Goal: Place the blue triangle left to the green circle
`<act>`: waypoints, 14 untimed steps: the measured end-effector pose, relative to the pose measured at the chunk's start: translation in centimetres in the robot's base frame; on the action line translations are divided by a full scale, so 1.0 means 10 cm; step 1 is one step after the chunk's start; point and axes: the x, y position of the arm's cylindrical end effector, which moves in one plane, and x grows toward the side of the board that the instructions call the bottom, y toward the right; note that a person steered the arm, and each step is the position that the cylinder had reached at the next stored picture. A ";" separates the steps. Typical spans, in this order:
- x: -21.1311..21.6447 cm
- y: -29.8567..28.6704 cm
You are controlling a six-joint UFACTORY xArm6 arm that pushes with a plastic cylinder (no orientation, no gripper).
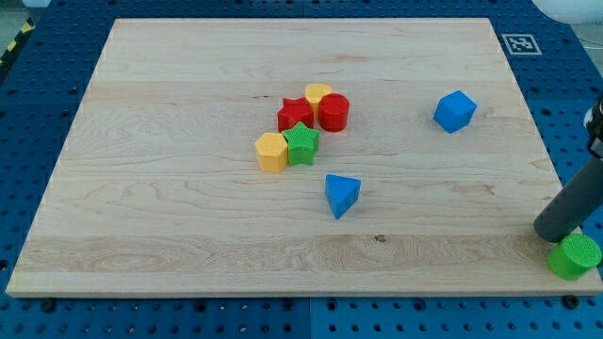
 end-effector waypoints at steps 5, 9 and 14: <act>-0.17 -3.16; -0.40 -1.98; -0.23 -1.22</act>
